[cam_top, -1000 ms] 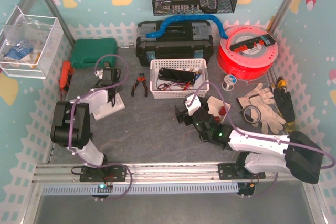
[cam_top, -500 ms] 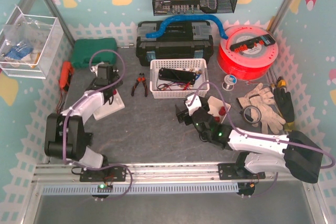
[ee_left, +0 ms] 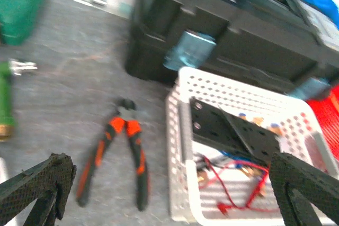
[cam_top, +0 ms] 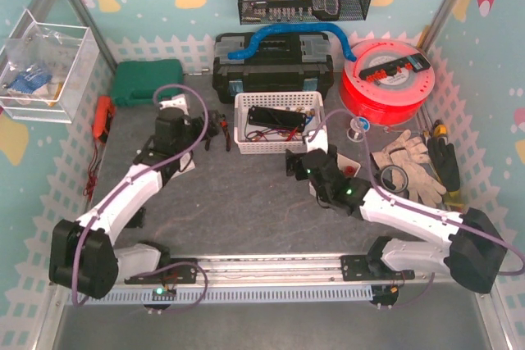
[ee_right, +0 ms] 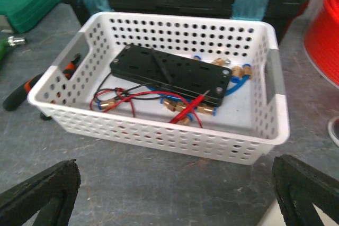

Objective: Install the large spring

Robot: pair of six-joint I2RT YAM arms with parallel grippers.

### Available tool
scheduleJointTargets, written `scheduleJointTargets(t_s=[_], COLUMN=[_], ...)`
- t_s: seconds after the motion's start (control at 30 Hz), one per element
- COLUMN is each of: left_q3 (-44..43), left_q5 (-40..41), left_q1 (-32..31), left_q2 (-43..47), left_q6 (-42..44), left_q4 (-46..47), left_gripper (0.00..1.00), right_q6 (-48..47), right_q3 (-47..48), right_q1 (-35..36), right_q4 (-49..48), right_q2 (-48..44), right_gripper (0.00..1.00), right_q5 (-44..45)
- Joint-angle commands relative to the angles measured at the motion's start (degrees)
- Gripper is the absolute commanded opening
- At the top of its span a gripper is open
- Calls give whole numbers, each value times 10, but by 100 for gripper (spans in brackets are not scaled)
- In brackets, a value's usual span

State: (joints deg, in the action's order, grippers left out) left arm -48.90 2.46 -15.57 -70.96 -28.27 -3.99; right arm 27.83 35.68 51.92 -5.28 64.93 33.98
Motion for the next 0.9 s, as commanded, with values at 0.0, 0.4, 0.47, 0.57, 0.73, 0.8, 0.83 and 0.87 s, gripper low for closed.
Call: scheduleJointTargets(t_s=[0.0,0.4,0.47,0.57,0.73,0.8,0.83,0.87], left_q3=[61,179,197,212,213,217,220,223], left_q5=[-74,-41,-37,-27,-3,13,19,21], left_q1=[-42,-141,-148,-154,-164,-169,-171,-173], left_q2=[31,65,68,68,82,94,99,103], left_q6=[2,39,48,66,81,86,87,86], left_q4=[90,216,239,253,243,243,243,243], left_gripper=[99,99,99,99,99,99,99,99], right_q6=[75,69,69,67,91,92,92,92], right_q3=[43,38,40,51,71,73,75,75], right_q1=[-51,-191,-211,-220,-220,-222,-224,-226], right_q4=[150,276,291,300,319,317,317,316], right_q2=[-15,-22,-23,0,58,71,78,82], right_gripper=[97,61,60,58,56,55,54,52], right_q5=[-62,-120,-121,-157,-137,-116,-107,-102])
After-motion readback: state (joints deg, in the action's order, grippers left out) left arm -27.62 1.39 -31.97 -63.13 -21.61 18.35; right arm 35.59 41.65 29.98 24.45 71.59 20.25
